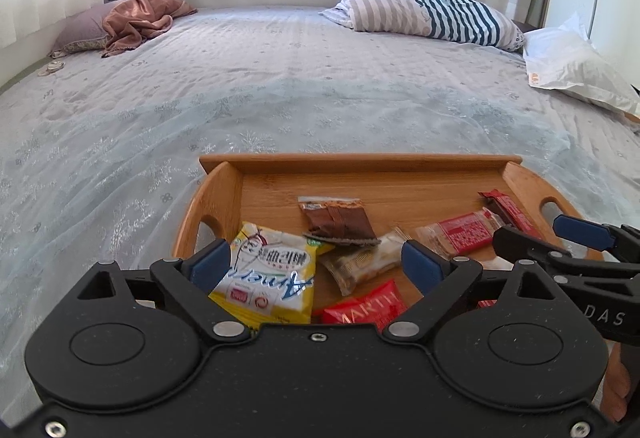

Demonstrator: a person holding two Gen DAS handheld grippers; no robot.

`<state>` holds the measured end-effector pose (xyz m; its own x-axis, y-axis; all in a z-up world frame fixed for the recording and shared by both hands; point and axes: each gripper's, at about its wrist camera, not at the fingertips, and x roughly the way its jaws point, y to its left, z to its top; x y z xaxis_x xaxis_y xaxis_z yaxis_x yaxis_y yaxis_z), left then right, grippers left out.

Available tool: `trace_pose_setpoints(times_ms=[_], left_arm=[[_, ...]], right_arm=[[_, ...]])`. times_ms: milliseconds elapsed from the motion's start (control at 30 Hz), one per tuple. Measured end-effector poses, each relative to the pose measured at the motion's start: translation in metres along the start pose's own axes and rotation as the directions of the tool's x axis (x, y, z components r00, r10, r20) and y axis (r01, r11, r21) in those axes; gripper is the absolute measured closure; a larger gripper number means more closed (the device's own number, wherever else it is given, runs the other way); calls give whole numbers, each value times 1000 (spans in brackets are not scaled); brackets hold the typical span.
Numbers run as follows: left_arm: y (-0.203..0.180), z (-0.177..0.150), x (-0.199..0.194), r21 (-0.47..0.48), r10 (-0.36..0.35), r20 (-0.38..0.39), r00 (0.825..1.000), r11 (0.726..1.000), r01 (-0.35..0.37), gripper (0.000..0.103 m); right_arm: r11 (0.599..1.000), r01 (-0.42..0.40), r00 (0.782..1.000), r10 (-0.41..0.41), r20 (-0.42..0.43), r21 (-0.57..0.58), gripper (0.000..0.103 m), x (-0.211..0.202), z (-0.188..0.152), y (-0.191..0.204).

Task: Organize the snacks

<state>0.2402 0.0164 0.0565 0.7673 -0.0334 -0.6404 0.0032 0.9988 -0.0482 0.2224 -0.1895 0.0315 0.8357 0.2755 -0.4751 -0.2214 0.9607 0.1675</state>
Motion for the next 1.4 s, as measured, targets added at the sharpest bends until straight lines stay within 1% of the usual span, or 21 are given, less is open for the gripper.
trace_pose_setpoints(times_ms=[100, 167, 267, 467, 600, 867, 967, 1167, 1400], left_arm=[[0, -4, -9, -2, 3, 0, 1000, 1000, -3, 11], [0, -7, -15, -11, 4, -5, 1000, 1000, -5, 9], [2, -13, -22, -23, -15, -19, 1000, 1000, 14, 8], [2, -24, -38, -21, -16, -14, 1000, 1000, 15, 8], [-1, -31, -46, -8, -22, -9, 1000, 1000, 22, 7], [-10, -43, -64, 29, -10, 8, 1000, 1000, 10, 6], [-12, -48, -72, 37, -27, 3, 1000, 999, 27, 6], [-13, -58, -87, 4, -47, 5, 999, 999, 47, 5], [-11, -79, -91, -22, -27, 2, 1000, 999, 27, 5]], right_arm=[[1000, 14, 1000, -14, -7, 9, 10, -7, -2, 0], [1000, 9, 1000, -9, -5, 14, 9, -13, -4, -1], [1000, 5, 1000, -5, -4, 20, 9, -21, -7, -1], [1000, 23, 1000, -23, 14, -16, 8, -36, -13, 2], [1000, 23, 1000, -23, 15, -12, 7, -44, -17, 1], [999, 27, 999, -26, 31, -28, 5, -60, -26, 3], [999, 25, 999, -24, 34, -27, 5, -66, -28, 4], [1000, 11, 999, -11, 39, -5, 3, -78, -34, 4], [1000, 11, 999, -11, 42, -6, 2, -91, -48, 7]])
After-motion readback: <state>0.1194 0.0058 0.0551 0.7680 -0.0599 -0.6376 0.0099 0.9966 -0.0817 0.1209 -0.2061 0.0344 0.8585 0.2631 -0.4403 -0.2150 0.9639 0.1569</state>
